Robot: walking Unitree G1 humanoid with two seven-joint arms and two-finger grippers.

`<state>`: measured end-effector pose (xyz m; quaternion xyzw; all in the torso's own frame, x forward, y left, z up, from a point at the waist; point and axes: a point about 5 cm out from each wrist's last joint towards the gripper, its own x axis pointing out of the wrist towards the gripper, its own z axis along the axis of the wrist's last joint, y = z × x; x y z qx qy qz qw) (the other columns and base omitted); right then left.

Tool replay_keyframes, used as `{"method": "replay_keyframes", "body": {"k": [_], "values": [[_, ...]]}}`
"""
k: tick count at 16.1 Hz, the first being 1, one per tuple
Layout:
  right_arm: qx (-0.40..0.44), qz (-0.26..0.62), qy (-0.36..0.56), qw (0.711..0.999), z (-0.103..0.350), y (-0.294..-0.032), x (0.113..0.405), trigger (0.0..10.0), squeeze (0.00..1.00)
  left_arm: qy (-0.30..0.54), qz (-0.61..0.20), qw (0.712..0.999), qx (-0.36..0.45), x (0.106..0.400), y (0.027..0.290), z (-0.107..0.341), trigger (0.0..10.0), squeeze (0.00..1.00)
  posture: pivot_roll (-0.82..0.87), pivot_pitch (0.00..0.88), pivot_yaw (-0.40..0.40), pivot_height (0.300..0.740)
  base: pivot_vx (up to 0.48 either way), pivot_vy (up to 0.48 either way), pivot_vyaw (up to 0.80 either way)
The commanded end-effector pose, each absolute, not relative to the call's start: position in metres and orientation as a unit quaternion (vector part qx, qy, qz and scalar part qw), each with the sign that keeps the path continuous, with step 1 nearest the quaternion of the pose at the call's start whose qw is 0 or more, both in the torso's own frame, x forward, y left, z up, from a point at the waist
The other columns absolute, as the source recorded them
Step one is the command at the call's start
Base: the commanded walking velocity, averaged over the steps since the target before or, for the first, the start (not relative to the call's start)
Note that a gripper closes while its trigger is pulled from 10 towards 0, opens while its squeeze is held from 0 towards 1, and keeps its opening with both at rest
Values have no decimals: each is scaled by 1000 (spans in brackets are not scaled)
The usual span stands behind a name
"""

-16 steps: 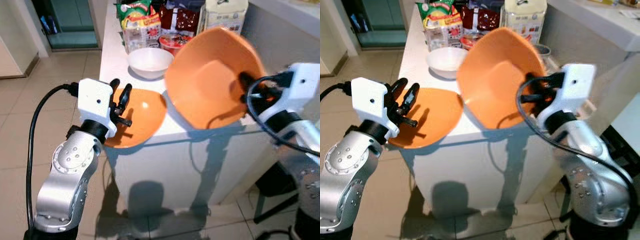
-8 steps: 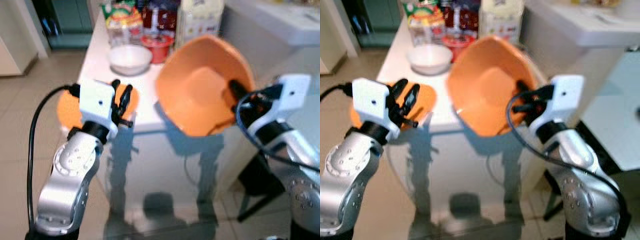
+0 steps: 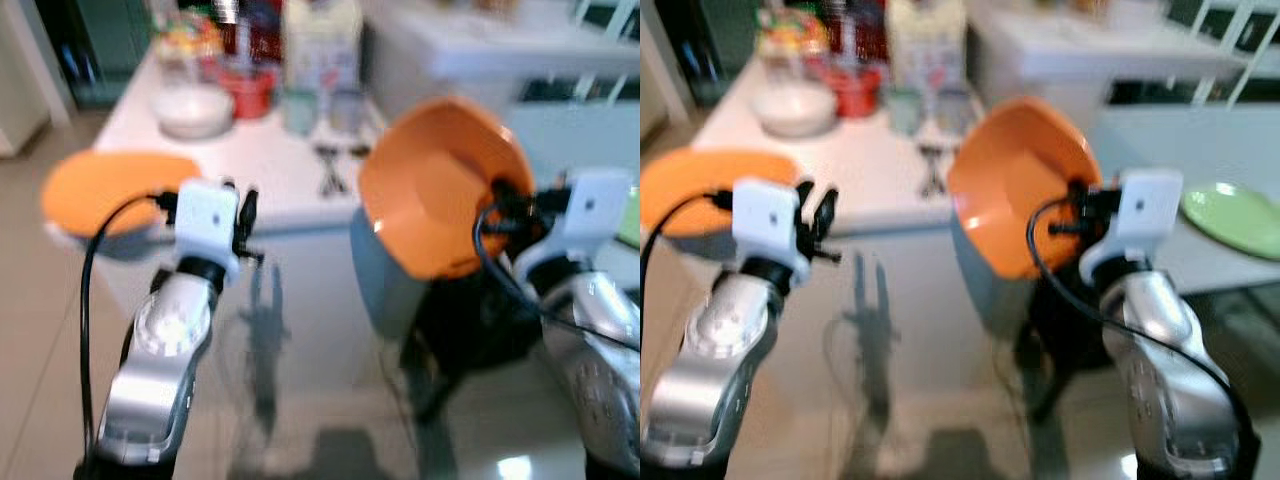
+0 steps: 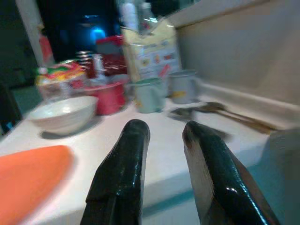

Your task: Setting the table

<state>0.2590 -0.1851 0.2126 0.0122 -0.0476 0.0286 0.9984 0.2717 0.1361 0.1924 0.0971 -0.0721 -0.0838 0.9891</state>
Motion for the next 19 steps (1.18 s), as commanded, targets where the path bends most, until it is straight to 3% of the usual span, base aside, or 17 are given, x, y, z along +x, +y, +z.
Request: {"method": "replay_keyframes", "body": {"k": [1,9,13,19], "values": [[9,-7,-44,999,209,-196,259,10000,0,-82,-96,987,99,275,127,196,10000,0,-10,0,16,740,0,-469,0],[-5,-40,-16,999,198,-207,269,10000,0,-95,-105,986,88,281,118,196,10000,0,-21,0,1,740,0,-454,0],[11,-57,1,998,197,-212,275,10000,0,-97,-118,986,64,282,116,198,10000,0,-25,0,-6,740,0,0,0],[21,-54,8,998,197,-212,280,10000,0,-101,-147,982,58,279,113,198,10000,0,-25,0,-16,740,252,0,-625]]}}
